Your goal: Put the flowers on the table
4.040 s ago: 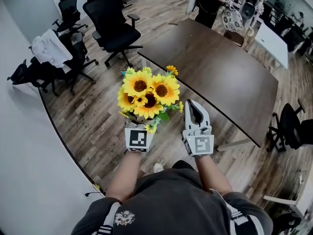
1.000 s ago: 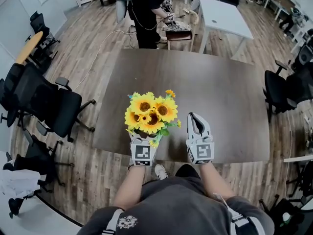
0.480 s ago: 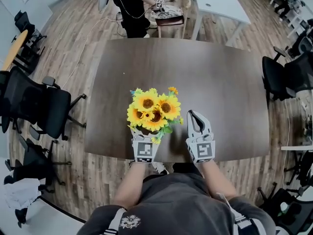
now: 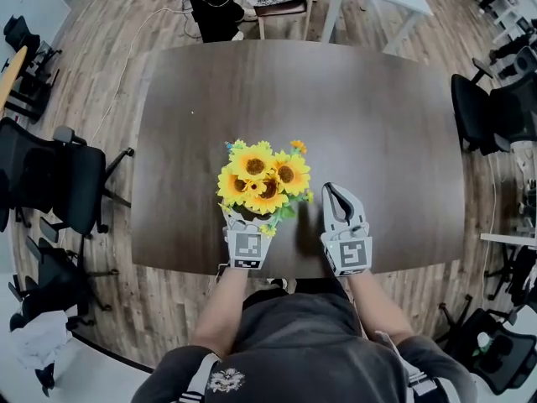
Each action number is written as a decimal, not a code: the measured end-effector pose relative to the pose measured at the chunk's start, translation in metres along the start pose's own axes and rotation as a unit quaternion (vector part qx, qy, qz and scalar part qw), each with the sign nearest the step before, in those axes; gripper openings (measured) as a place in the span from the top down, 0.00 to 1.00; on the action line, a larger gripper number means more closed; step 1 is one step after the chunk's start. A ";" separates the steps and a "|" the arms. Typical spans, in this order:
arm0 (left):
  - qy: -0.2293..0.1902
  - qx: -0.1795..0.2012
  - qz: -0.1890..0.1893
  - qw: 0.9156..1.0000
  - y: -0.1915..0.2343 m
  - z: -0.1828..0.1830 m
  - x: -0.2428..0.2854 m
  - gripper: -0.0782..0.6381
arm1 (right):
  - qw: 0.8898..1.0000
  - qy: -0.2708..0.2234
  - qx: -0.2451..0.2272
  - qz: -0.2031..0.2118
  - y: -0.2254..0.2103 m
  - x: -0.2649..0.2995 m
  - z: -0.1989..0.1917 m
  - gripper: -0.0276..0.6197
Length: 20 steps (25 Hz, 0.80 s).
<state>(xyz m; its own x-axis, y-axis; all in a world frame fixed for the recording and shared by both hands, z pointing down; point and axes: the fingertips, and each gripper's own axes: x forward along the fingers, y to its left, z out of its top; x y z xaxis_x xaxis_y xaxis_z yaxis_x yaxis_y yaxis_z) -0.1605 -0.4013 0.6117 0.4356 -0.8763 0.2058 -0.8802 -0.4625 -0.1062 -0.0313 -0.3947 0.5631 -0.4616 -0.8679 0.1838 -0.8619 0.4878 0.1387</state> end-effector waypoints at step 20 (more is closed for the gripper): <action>0.077 -0.036 -0.003 0.996 -0.010 -0.054 0.045 0.16 | 0.999 0.038 0.031 -0.010 -0.027 0.006 -0.043 0.92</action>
<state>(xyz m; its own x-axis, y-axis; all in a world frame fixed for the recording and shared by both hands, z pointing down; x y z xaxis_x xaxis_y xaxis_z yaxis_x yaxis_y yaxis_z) -0.1427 -0.4287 0.6745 0.4111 -0.8402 0.3537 -0.8917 -0.4513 -0.0356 -0.0019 -0.4086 0.6018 -0.4297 -0.8663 0.2548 -0.8830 0.4622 0.0824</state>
